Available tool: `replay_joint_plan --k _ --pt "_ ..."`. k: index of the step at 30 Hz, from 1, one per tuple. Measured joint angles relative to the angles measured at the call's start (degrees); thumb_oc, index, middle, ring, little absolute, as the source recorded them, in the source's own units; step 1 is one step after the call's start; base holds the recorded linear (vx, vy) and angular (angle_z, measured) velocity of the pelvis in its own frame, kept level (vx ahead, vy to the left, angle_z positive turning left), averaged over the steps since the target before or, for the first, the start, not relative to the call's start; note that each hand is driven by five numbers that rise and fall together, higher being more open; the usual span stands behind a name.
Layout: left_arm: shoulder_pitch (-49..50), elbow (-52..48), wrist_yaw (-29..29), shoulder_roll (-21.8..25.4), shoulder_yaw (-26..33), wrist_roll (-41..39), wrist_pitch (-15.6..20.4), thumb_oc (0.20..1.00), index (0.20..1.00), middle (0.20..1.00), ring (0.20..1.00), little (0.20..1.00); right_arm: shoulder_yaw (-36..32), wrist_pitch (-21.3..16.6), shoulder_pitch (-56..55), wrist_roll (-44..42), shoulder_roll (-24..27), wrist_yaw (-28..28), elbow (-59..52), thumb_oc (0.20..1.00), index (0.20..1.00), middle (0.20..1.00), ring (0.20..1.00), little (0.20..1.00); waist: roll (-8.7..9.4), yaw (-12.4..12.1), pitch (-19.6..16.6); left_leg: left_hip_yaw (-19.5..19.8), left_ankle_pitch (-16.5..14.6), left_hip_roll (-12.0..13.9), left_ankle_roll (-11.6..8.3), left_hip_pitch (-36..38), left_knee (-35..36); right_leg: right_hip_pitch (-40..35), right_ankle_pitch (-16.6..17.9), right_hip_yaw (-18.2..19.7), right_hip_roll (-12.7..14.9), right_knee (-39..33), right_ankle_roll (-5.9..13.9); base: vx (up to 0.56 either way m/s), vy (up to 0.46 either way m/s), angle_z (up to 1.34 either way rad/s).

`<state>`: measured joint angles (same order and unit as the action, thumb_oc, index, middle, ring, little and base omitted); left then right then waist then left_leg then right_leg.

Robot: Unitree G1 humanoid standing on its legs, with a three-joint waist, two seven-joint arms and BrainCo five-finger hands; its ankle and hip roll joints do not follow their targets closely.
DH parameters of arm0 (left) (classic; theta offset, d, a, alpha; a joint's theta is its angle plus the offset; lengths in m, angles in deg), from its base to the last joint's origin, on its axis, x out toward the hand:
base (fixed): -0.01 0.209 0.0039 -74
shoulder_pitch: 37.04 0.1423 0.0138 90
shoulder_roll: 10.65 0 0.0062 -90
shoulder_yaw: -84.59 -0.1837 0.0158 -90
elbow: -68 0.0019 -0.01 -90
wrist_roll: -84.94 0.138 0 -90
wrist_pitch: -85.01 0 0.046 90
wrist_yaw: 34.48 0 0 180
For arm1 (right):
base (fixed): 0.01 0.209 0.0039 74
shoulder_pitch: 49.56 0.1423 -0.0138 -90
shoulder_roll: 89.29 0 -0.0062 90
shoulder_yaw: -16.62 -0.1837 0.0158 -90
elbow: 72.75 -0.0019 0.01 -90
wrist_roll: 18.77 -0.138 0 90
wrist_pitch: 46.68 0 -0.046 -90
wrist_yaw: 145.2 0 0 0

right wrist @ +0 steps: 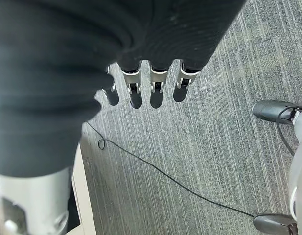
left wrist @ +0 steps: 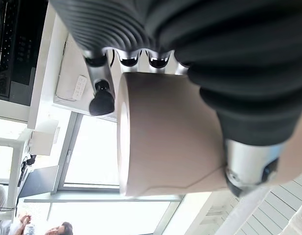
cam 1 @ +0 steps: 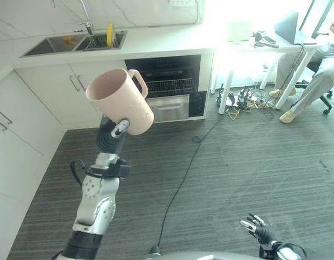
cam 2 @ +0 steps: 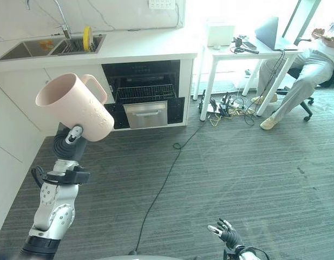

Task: Place the dishes in the dishwasher.

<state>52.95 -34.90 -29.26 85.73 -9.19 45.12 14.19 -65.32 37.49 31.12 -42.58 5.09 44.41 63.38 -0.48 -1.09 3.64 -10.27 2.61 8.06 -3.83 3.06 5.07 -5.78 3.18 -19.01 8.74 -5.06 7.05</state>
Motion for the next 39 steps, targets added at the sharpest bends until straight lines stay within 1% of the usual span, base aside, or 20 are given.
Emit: replay_joint_plan --k 8,10,11,14,16,17,20,22,23,24,26,28,31,32,33,34,35,36,37,39 --pt "4.2 -0.1 0.0 -0.9 1.9 0.0 0.0 0.2 0.2 0.2 0.2 0.2 -0.7 2.0 -1.5 0.3 0.7 -5.1 -15.5 1.0 1.0 1.0 1.0 1.0 -0.42 -0.8 0.1 -0.1 0.3 0.6 -0.45 0.1 -0.6 -0.6 -1.2 -0.6 -0.7 0.0 0.55 0.08 -0.127 0.04" --pt "4.3 0.0 -0.2 -0.8 2.2 0.0 0.0 0.2 0.2 0.2 0.2 0.2 -2.0 2.9 -1.1 0.3 0.6 -5.2 -21.3 1.0 1.0 1.0 1.0 1.0 0.67 -0.8 1.5 -4.6 1.2 0.6 -1.91 -4.1 -8.7 -0.5 -1.9 -0.7 0.3 0.0 -0.33 0.09 -0.081 0.2" --pt "4.4 0.1 -0.3 -0.7 2.5 0.0 0.0 0.2 0.2 0.2 0.2 0.2 -2.0 3.0 -0.6 0.3 0.6 -5.2 -23.1 1.0 1.0 1.0 1.0 1.0 1.52 -0.8 2.1 -5.8 3.1 0.7 -5.12 -5.9 -12.5 -0.7 -2.0 -0.6 0.9 0.0 -0.57 0.11 -0.005 0.14" --pt "4.8 0.3 -0.4 -1.0 3.3 0.0 0.4 0.2 0.2 0.2 0.2 0.2 -3.5 2.0 0.2 1.3 1.4 -4.4 -28.6 1.0 1.0 1.0 1.0 1.0 2.63 -1.1 3.8 -3.6 4.4 3.1 -7.24 -15.4 -29.6 -2.3 -2.5 -0.4 1.5 -0.2 -2.26 0.23 0.163 0.18" --pt "6.4 0.8 0.5 -1.2 4.0 0.0 1.5 0.2 0.2 0.2 0.2 0.2 -5.0 1.5 -0.1 1.3 3.0 -3.5 -31.3 1.0 1.0 1.0 1.0 1.0 0.97 -0.7 3.9 -6.2 2.8 6.1 -6.49 -15.7 -24.9 -2.0 -2.6 -0.6 0.4 -0.3 -2.31 0.37 0.363 -0.07" --pt "6.5 1.6 0.9 -1.1 3.9 0.0 1.9 0.2 0.2 0.2 0.2 0.2 -6.0 1.2 -0.8 1.2 4.1 -2.4 -32.3 1.0 1.0 1.0 1.0 1.0 0.27 -0.5 4.1 -8.3 2.8 8.0 -6.42 -13.9 -17.9 -2.1 -2.6 -0.6 -0.2 -0.3 -2.3 0.39 0.436 -0.14" --pt "6.6 2.8 1.3 -0.8 2.3 -0.1 2.8 0.2 0.2 0.2 0.2 0.2 -8.6 1.0 -3.7 0.6 5.3 -1.1 -35.3 1.0 1.0 1.0 1.0 1.0 0.33 1.3 4.5 -9.0 2.8 9.8 -5.65 -8.6 -4.3 -3.9 -3.5 -1.1 0.2 -0.2 -0.86 0.33 0.424 -0.02" --pt "6.7 2.7 1.5 -0.7 1.1 0.0 3.4 0.2 0.2 0.2 0.2 0.2 -8.4 0.9 -4.5 0.0 7.4 -1.0 -37.8 1.0 1.0 1.0 1.0 1.0 0.3 1.7 4.4 -9.3 2.3 8.2 -4.98 -6.8 -4.1 -4.2 -3.8 -0.8 2.1 0.2 0.61 0.29 0.323 -0.17" --pt "5.8 2.4 1.5 -0.6 0.8 0.0 3.4 0.2 0.2 0.2 0.2 0.2 -9.1 0.8 -4.5 -1.1 8.0 -0.9 -38.9 1.0 1.0 1.0 1.0 1.0 0.08 1.9 4.7 -8.6 5.3 6.4 -3.59 -5.9 -4.1 -5.5 -3.6 -0.3 3.2 0.1 3.46 0.4 0.424 -0.12" --pt "5.2 2.4 1.2 -0.4 0.9 0.0 3.4 0.2 0.2 0.2 0.2 0.2 -8.7 1.1 -4.7 -2.5 6.4 -1.0 -38.9 1.0 1.0 1.0 1.0 1.0 2.07 1.7 4.7 -8.3 4.4 4.1 -2.59 -5.8 -5.3 -6.3 -3.7 -0.2 5.5 0.3 3.56 0.34 0.392 0.16" --pt "3.3 2.3 1.1 0.1 0.9 0.0 3.4 0.2 0.2 0.2 0.2 0.2 -8.6 1.1 -5.2 -3.5 3.4 -0.5 -40.3 1.0 1.0 1.0 1.0 1.0 5.21 1.6 4.8 -7.7 2.5 0.7 -0.78 -5.9 -6.6 -5.8 -3.6 -0.4 8.9 3.9 3.82 0.31 0.378 0.41" --pt "2.7 2.3 1.4 0.6 0.9 0.0 3.1 0.2 0.2 0.2 0.2 0.2 -8.6 1.5 -4.6 -3.7 1.7 -0.7 -43.5 1.0 1.0 1.0 1.0 1.0 4.7 0.6 5.6 -7.0 1.6 -0.2 0.16 -5.2 -7.5 -2.3 -3.1 1.3 11.1 13.7 3.77 0.25 0.327 0.32" --pt "2.6 1.7 2.1 2.3 0.9 0.0 2.7 0.2 0.2 0.2 0.2 0.2 -8.8 1.5 -4.5 -3.7 1.9 -1.2 -50.8 1.0 1.0 1.0 1.0 1.0 2.33 0.8 6.6 -6.3 -0.6 -2.3 2.96 -1.4 -6.9 3.2 4.9 6.1 14.2 29.3 6.15 0.29 0.35 0.36" --pt "2.5 1.2 2.9 2.6 0.9 0.0 2.6 0.2 0.2 0.2 0.2 0.2 -9.0 1.5 -4.2 -3.0 1.9 -1.9 -52.8 1.0 1.0 1.0 1.0 1.0 0.72 0.9 6.8 -6.1 -2.4 -2.6 4.07 0.6 -6.6 9.6 13.1 9.3 16.2 40.8 8.64 0.23 0.177 0.24" --pt "2.7 0.5 3.3 2.7 1.3 0.0 2.7 0.2 0.2 0.2 0.2 0.2 -8.8 1.4 -3.9 -2.0 1.5 -1.8 -53.2 1.0 1.0 1.0 1.0 1.0 0.16 0.9 6.7 -6.2 -2.8 -3.2 4.21 2.4 -4.8 15.0 9.3 10.8 16.2 48.6 9.35 0.19 0.047 0.24" --pt "2.7 0.2 3.4 2.8 1.6 0.0 2.7 0.2 0.2 0.2 0.2 0.2 -8.5 1.4 -4.0 -1.8 1.5 -1.8 -53.1 1.0 1.0 1.0 1.0 1.0 -0.64 0.9 6.9 -6.3 -3.4 -3.3 5.04 3.1 -4.2 19.0 4.5 10.5 15.2 51.6 7.75 0.25 -0.01 0.13" --pt "3.3 -0.1 3.4 2.6 1.7 0.0 2.7 0.2 0.2 0.2 0.2 0.2 -8.4 1.5 -4.0 -1.3 1.6 -1.6 -53.1 1.0 1.0 1.0 1.0 1.0 -0.6 0.8 6.9 -6.3 -3.5 -3.7 5.34 4.2 -3.0 21.4 1.9 9.8 14.2 51.7 7.22 0.32 -0.16 0.12" --pt "5.1 -0.7 3.6 3.3 1.9 0.0 2.5 0.2 0.2 0.2 0.2 0.2 -8.6 1.6 -4.8 -0.8 2.3 -1.5 -53.8 1.0 1.0 1.0 1.0 1.0 0.44 1.2 6.4 -6.8 -3.5 -5.2 5.21 6.8 -0.3 23.5 -2.2 3.2 12.7 42.1 4.17 0.34 -0.23 0.26" --pt "5.1 -0.7 3.5 3.8 1.9 0.0 1.9 0.2 0.2 0.2 0.2 0.2 -8.6 1.7 -5.1 -0.9 3.0 -1.6 -54.1 1.0 1.0 1.0 1.0 1.0 2.11 2.4 5.8 -7.9 -4.3 -6.5 4.46 7.0 -0.3 23.1 -2.1 -2.0 12.4 31.4 2.86 0.35 -0.298 0.4" --pt "5.0 -0.7 2.9 3.5 1.4 0.2 1.7 0.2 0.2 0.2 0.2 0.2 -8.7 1.6 -4.9 -1.1 4.0 -1.8 -54.0 1.0 1.0 1.0 1.0 1.0 3.92 3.2 4.7 -8.7 -5.5 -7.4 3.84 7.6 -0.3 21.6 0.5 -6.7 11.8 15.5 1.24 0.35 -0.376 0.41"
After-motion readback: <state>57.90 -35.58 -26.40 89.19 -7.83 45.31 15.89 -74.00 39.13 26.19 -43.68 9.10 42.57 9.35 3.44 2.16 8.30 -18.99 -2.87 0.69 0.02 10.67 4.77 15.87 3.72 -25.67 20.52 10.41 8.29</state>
